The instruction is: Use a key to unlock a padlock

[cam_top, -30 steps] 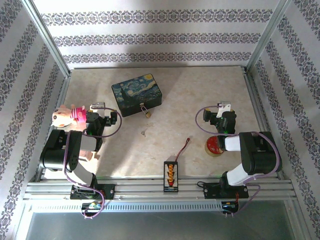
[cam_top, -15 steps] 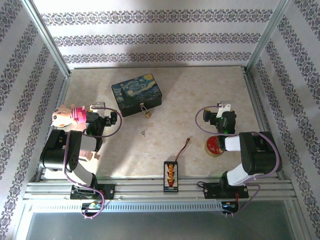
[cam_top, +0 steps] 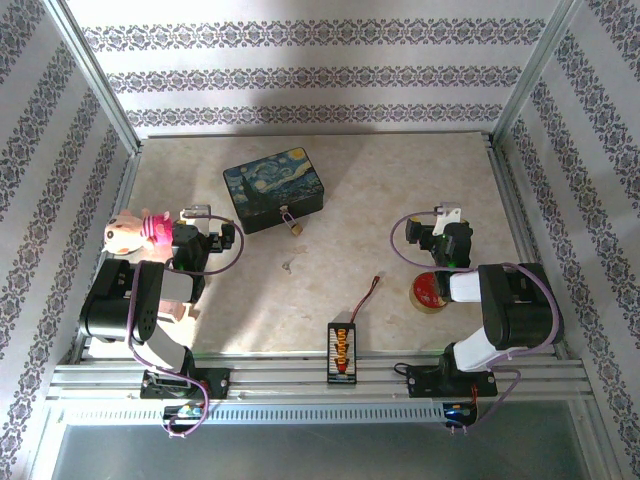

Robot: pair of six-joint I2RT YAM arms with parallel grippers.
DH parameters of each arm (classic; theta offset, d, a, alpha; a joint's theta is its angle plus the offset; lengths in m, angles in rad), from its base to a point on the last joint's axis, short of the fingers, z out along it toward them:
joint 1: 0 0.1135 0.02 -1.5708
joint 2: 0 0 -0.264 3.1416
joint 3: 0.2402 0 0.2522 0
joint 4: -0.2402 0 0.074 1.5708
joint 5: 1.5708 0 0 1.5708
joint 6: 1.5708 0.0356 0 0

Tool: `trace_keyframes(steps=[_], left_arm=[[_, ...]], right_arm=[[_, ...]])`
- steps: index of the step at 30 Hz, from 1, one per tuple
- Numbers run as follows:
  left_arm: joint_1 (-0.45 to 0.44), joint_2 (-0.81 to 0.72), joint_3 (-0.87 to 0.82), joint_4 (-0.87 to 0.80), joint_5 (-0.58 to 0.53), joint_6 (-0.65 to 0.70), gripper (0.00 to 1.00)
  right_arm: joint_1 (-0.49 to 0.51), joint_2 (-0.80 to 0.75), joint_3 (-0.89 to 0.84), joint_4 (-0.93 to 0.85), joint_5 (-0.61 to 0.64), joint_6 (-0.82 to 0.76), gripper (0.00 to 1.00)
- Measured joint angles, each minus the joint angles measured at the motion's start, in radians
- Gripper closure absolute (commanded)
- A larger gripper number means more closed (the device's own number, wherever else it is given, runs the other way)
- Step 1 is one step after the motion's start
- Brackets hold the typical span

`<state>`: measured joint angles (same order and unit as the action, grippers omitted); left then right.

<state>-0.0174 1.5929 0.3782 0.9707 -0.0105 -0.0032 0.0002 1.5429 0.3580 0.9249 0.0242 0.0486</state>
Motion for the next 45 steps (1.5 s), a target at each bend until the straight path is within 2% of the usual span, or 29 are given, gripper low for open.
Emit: trace_keyframes(steps=[11, 14, 19, 24, 32, 36, 39, 42, 45], left_arm=[[0.000, -0.003, 0.000, -0.002, -0.002, 0.000, 0.01], [0.000, -0.046, -0.009, -0.024, -0.017, 0.000, 0.01], [0.000, -0.193, -0.030, -0.077, -0.060, -0.009, 0.01], [0.000, -0.372, -0.027, -0.225, -0.084, -0.063, 0.01], [-0.014, -0.611, -0.016, -0.532, -0.073, -0.269, 0.01], [-0.109, -0.646, 0.000, -0.667, -0.084, -0.393, 0.01], [-0.257, -0.625, 0.012, -0.740, -0.118, -0.466, 0.01], [-0.420, -0.538, 0.045, -0.774, -0.135, -0.531, 0.01], [-0.524, -0.414, 0.095, -0.778, -0.137, -0.576, 0.01]], right_arm=[[0.003, 0.000, 0.000, 0.000, 0.000, -0.004, 0.02], [0.011, -0.005, 0.004, -0.010, 0.001, -0.006, 0.02], [0.024, -0.060, 0.008, -0.051, 0.019, -0.016, 0.02], [0.032, -0.155, 0.022, -0.141, 0.072, -0.014, 0.02], [0.101, -0.346, 0.084, -0.380, 0.196, 0.009, 0.02], [0.159, -0.406, 0.140, -0.541, 0.277, 0.048, 0.02], [0.223, -0.428, 0.189, -0.681, 0.356, 0.077, 0.02], [0.308, -0.442, 0.219, -0.800, 0.433, 0.105, 0.02], [0.385, -0.455, 0.226, -0.904, 0.489, 0.147, 0.02]])
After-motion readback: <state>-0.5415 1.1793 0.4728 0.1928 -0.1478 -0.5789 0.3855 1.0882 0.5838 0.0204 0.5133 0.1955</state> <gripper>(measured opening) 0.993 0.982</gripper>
